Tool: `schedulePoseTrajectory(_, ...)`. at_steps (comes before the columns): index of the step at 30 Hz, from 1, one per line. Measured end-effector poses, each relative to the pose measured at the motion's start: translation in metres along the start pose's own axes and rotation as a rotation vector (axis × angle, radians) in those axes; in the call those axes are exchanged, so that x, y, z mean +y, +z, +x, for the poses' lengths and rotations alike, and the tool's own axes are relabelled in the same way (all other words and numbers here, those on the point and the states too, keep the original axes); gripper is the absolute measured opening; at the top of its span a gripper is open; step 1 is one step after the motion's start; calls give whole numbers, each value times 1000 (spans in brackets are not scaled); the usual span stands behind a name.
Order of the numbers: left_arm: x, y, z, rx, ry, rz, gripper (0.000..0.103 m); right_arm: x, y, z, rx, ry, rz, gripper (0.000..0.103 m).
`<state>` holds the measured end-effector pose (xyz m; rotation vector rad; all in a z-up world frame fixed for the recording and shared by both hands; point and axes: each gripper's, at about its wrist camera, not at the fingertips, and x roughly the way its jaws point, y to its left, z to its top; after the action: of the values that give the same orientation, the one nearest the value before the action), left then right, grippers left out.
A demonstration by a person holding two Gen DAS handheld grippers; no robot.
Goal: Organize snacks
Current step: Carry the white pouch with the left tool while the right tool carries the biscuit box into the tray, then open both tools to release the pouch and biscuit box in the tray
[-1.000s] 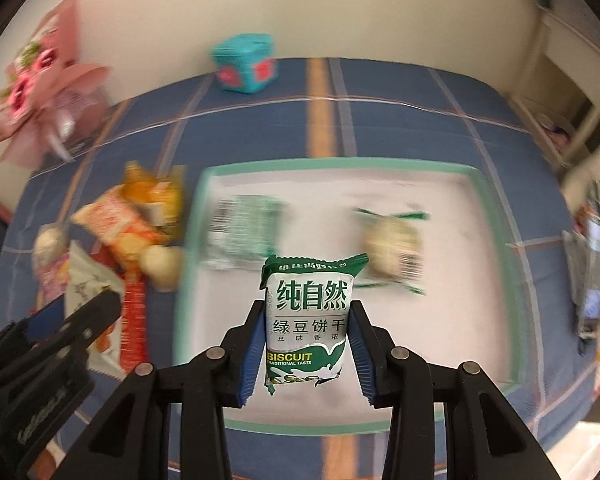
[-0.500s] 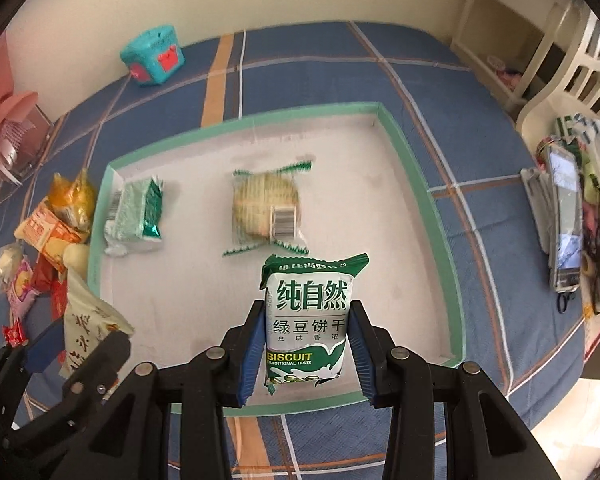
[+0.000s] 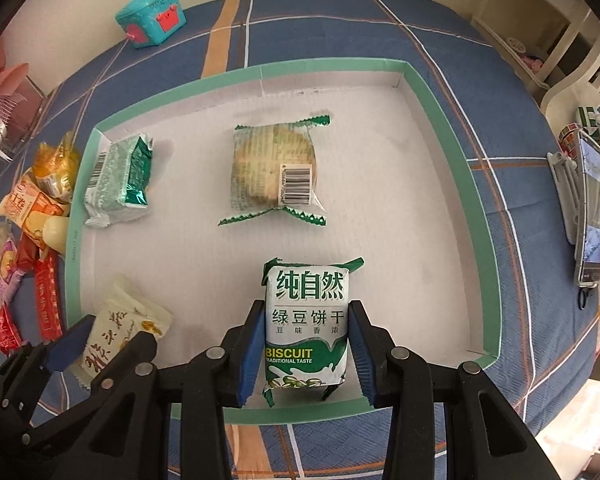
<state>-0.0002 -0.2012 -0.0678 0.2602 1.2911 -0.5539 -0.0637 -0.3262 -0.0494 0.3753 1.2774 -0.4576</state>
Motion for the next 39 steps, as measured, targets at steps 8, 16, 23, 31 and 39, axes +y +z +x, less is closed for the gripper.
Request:
schedulePoseTrajectory(8, 4, 2, 0, 13, -25, -21, 56, 7, 4, 3, -1, -15, -1, 43)
schedulePoseTrajectory(16, 14, 11, -25, -18, -83, -49, 58, 13, 3, -22, -57, -24, -1, 47)
schedulePoseTrajectory(23, 38, 14, -48, -53, -91, -115, 58, 15, 3, -36, -86, -24, -1, 47)
schedulePoseTrajectory(31, 65, 16, -49, -41, -54, -186, 58, 11, 4, -32, -73, -21, -13, 47)
schedulePoseTrajectory(39, 72, 12, -42, -26, 28, -201, 80, 13, 5, -19, -64, -56, -24, 69)
